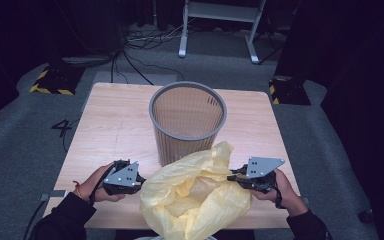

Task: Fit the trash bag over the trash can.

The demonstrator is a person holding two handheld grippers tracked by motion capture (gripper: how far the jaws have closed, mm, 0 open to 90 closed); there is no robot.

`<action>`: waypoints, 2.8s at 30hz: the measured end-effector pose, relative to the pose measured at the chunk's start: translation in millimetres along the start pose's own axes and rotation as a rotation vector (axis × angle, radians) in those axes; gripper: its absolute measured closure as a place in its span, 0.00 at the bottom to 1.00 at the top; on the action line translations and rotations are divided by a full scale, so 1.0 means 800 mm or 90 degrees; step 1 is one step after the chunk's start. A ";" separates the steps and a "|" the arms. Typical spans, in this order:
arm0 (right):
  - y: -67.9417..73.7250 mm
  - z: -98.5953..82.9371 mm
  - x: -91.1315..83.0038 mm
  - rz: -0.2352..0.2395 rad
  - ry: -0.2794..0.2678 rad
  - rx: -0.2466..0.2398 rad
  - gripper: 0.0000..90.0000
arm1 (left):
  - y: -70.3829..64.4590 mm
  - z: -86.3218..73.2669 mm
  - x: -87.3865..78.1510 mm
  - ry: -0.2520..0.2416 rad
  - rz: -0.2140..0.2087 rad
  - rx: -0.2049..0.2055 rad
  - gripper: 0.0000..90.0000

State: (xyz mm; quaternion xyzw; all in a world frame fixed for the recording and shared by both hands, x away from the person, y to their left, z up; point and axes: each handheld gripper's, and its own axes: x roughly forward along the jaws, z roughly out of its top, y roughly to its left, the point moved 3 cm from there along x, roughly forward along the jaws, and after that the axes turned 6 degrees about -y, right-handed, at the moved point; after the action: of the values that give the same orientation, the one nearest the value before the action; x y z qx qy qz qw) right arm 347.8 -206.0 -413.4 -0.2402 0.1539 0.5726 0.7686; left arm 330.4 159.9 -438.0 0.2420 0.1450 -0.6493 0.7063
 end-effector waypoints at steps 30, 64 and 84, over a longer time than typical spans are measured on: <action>-0.002 0.103 -0.063 -0.096 -0.094 -0.100 0.97 | 0.017 0.088 -0.084 -0.037 0.108 0.107 1.00; -0.091 0.178 -0.074 -0.198 -0.157 -0.069 0.97 | 0.100 0.138 -0.143 -0.050 0.272 0.090 1.00; -0.160 0.151 -0.017 -0.280 -0.062 -0.005 0.97 | 0.150 0.085 -0.115 -0.014 0.326 -0.022 1.00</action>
State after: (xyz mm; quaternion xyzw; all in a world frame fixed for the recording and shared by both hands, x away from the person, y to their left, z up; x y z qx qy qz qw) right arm 461.6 -180.6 -280.5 -0.2431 0.0581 0.4029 0.8804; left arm 431.0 206.5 -314.7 0.2518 0.0823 -0.4494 0.8532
